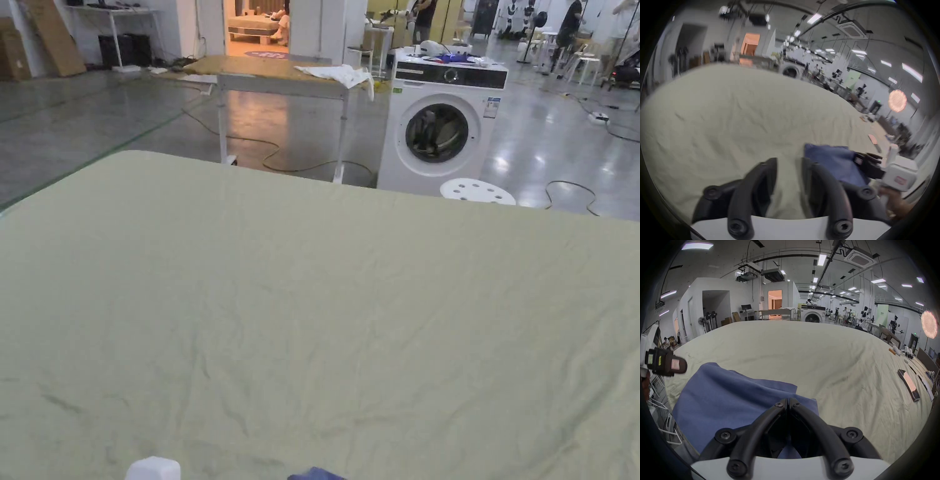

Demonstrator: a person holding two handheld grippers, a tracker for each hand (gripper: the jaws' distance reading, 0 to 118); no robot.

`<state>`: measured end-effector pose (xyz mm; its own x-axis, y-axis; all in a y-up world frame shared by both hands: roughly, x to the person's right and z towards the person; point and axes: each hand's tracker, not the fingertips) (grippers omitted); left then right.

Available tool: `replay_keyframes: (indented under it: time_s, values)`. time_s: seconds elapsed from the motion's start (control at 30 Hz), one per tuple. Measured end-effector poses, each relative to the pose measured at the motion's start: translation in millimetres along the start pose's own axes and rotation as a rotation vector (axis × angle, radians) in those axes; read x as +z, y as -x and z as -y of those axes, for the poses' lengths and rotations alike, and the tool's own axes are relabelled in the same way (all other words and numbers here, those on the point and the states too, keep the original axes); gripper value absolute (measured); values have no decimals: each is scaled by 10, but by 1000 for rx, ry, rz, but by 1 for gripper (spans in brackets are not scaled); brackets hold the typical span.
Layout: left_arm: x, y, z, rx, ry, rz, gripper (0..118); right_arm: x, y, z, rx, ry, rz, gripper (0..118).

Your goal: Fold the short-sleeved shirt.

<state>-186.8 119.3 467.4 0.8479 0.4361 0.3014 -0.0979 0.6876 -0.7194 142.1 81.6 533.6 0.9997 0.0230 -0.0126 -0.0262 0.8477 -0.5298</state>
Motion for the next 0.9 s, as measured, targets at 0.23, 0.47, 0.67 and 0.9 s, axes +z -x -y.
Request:
replay_keyframes:
  time_s: [0.23, 0.47, 0.67, 0.9]
  values:
    - [-503, 282, -49, 250, 252, 372, 91, -38, -71, 3, -33, 24, -11, 0]
    - [-1001, 286, -116, 403, 376, 584, 90, -27, -84, 5, -39, 25, -16, 0]
    - [-1141, 308, -104, 364, 373, 528, 48, -26, -120, 9, -53, 26, -21, 0]
    - [-1116, 449, -5, 485, 361, 605, 28, -8, -99, 11, -37, 5, -25, 0]
